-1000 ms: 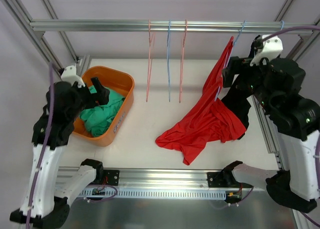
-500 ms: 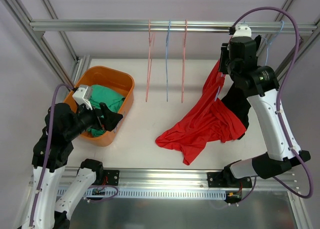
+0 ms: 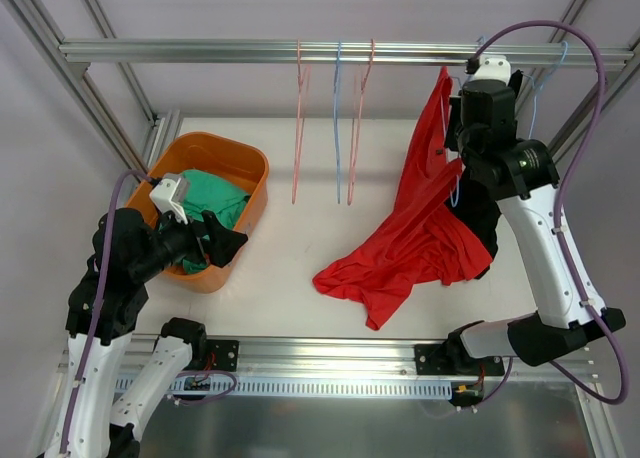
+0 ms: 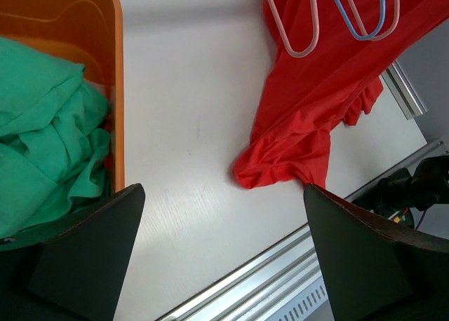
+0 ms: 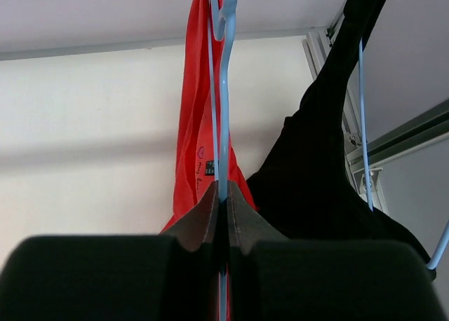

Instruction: Remove the tank top from the hanger

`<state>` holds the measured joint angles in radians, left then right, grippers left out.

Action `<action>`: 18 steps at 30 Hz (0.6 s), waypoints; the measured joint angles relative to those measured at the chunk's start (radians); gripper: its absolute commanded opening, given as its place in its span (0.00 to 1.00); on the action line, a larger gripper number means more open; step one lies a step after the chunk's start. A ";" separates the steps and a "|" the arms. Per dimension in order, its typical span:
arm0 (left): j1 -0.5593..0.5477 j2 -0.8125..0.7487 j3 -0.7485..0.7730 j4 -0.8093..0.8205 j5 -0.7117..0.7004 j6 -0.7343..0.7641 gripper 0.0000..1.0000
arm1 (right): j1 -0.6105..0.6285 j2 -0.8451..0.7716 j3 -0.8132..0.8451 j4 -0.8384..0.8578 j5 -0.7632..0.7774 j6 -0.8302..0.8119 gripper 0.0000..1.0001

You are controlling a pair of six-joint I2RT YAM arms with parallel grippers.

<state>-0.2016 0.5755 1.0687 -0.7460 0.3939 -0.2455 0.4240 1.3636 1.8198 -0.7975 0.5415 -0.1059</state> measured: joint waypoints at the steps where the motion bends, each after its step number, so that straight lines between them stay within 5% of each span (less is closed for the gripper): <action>1: 0.000 0.000 0.000 0.000 0.002 0.000 0.99 | -0.005 0.000 0.002 0.000 -0.008 -0.003 0.01; 18: 0.000 -0.001 0.000 0.000 0.055 0.000 0.99 | -0.076 -0.061 -0.003 0.050 -0.250 -0.046 0.00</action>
<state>-0.2016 0.5747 1.0687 -0.7460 0.4488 -0.2455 0.3481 1.3025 1.8168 -0.7479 0.2913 -0.1520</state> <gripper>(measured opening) 0.986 0.036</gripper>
